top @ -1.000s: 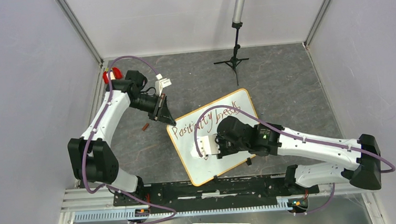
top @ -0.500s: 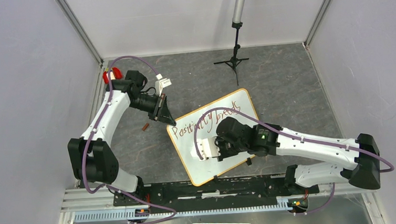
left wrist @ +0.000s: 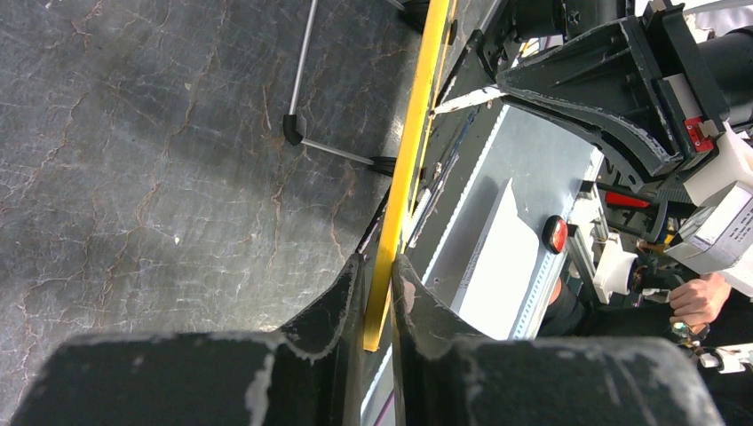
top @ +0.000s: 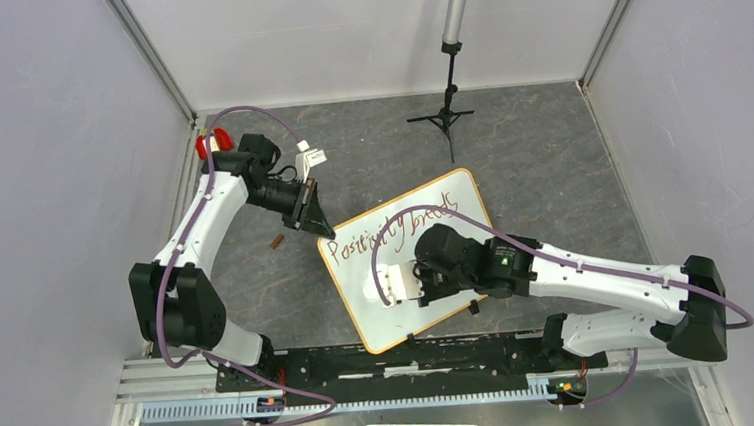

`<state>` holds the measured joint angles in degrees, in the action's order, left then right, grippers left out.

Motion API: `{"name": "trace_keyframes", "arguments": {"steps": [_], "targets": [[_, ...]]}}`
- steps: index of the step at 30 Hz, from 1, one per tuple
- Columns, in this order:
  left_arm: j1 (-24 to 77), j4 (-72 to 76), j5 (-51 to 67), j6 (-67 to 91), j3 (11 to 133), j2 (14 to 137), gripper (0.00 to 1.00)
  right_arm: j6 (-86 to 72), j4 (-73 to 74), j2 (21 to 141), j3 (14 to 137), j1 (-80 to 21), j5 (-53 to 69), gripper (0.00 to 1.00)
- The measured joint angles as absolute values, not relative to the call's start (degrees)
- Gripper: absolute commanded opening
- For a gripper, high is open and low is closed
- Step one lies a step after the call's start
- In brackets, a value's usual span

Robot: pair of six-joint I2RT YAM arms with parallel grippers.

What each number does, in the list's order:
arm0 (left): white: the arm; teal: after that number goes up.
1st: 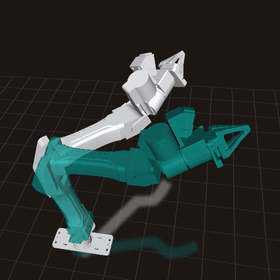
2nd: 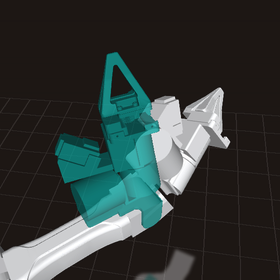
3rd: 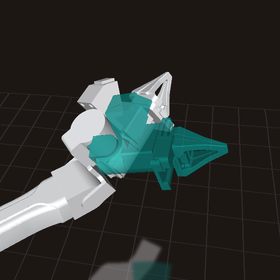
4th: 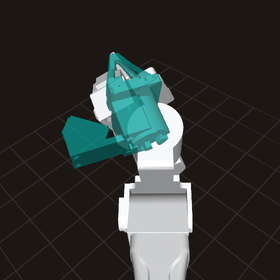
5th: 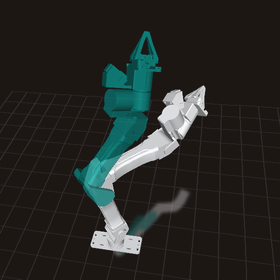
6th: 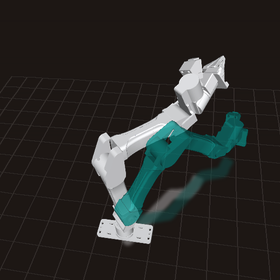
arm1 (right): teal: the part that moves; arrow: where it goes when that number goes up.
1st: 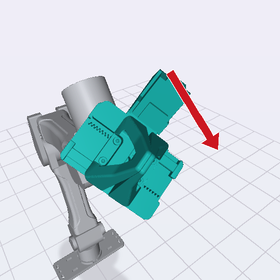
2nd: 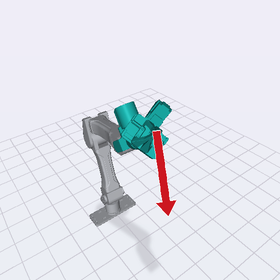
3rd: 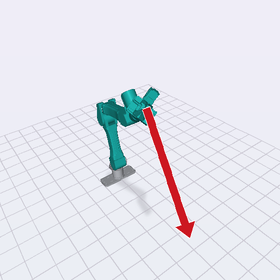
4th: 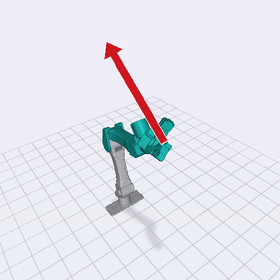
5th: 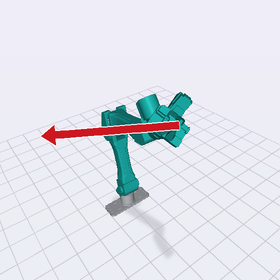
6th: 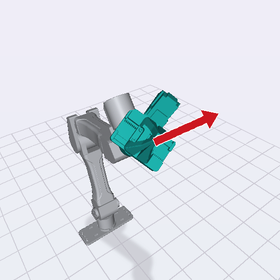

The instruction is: Write a sentence on the whiteboard

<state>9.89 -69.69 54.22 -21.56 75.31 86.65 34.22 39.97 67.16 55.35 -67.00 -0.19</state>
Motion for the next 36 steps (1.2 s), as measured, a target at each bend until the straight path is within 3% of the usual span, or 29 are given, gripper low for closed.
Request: {"name": "trace_keyframes", "arguments": {"steps": [36], "targets": [[9.89,-69.71,54.28,-21.56,75.31,86.65,0.18,33.65,40.73,69.93,59.79,-67.02,-0.47,0.0]]}}
